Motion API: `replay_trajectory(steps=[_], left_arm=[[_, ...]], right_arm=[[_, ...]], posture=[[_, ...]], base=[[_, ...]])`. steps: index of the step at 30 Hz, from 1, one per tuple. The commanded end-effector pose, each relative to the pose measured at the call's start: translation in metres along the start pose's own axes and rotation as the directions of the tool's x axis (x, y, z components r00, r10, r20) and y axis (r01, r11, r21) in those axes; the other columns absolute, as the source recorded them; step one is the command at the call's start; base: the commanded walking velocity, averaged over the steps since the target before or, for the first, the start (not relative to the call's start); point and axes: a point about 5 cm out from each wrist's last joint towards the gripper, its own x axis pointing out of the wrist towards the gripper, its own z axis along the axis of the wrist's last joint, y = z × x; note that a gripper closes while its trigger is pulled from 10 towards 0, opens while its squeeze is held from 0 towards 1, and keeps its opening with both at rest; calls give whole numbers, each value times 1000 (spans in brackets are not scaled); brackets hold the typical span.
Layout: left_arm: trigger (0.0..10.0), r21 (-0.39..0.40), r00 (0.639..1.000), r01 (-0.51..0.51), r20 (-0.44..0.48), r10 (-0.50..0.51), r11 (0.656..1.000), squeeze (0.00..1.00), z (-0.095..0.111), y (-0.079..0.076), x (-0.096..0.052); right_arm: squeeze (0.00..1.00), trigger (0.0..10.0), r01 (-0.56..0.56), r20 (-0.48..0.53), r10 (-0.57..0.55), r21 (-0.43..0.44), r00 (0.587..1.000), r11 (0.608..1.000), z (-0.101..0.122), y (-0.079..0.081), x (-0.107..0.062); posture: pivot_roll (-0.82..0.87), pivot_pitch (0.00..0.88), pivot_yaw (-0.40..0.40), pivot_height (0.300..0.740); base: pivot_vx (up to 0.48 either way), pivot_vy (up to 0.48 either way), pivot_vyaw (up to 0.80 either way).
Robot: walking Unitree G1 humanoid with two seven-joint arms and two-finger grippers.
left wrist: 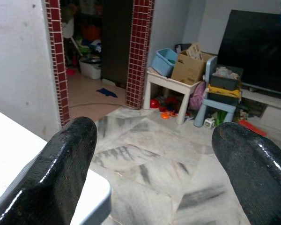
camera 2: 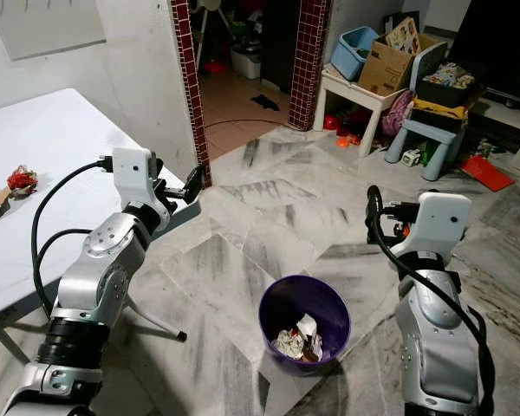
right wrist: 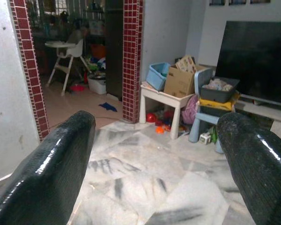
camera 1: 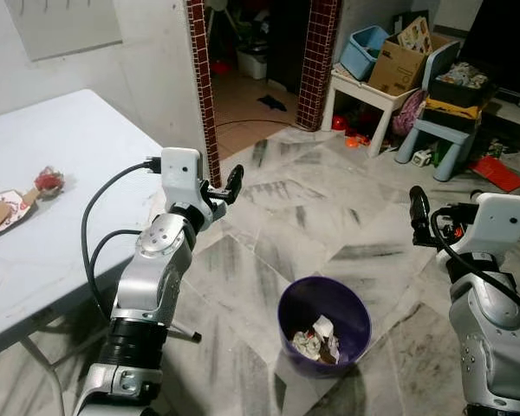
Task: Picking trash to rubbish bin
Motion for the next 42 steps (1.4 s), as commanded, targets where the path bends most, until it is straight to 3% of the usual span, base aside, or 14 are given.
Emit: replay_trajectory(steps=[1, 8, 42], left_arm=[[10000, 14, 1000, 16, 5, -16, 1000, 0, 2, -1, -2], [10000, 40, 1000, 1, 8, -1, 999, 0, 4, 2, 0], [10000, 17, 997, -69, -20, 70, 997, 0, 0, 7, 2]], right_arm=[[0, 10000, 0, 20, 0, -19, 1000, 1000, 5, -2, -1], [0, 10000, 6, 3, -6, -14, 1000, 1000, 2, -2, 0], [0, 10000, -25, 13, 25, 19, 1000, 999, 5, 6, 12]], posture=[[-116, 17, 1, 740], [-104, 25, -2, 740], [-71, 32, -30, 740]], base=[[0, 0, 0], [0, 0, 603], [0, 0, 800]])
